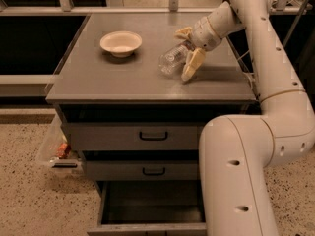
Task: Place water bottle into bottom drawer
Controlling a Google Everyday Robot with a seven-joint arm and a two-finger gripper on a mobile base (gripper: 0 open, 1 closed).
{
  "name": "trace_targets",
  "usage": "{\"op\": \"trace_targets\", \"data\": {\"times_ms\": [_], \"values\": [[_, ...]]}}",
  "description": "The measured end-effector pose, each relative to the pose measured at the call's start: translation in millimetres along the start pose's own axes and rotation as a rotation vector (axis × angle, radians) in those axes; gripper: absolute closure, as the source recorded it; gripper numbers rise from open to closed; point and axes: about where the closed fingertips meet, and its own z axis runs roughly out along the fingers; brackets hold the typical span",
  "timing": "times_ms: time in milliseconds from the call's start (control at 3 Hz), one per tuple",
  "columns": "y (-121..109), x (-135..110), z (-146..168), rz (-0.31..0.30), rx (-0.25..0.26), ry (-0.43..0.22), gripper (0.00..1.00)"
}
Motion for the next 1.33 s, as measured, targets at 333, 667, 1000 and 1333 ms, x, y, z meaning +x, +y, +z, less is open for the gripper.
{"op": "trace_targets", "data": {"times_ms": [333, 667, 1000, 1333], "values": [[3.2, 7.0, 8.9, 0.027, -0.02, -0.006, 0.0], [3.2, 7.1, 9.3, 0.027, -0.02, -0.006, 0.18], [3.2, 7.1, 9.3, 0.027, -0.02, -0.006, 0.43], [3.1, 7.1, 9.3, 0.027, -0.02, -0.006, 0.66]]}}
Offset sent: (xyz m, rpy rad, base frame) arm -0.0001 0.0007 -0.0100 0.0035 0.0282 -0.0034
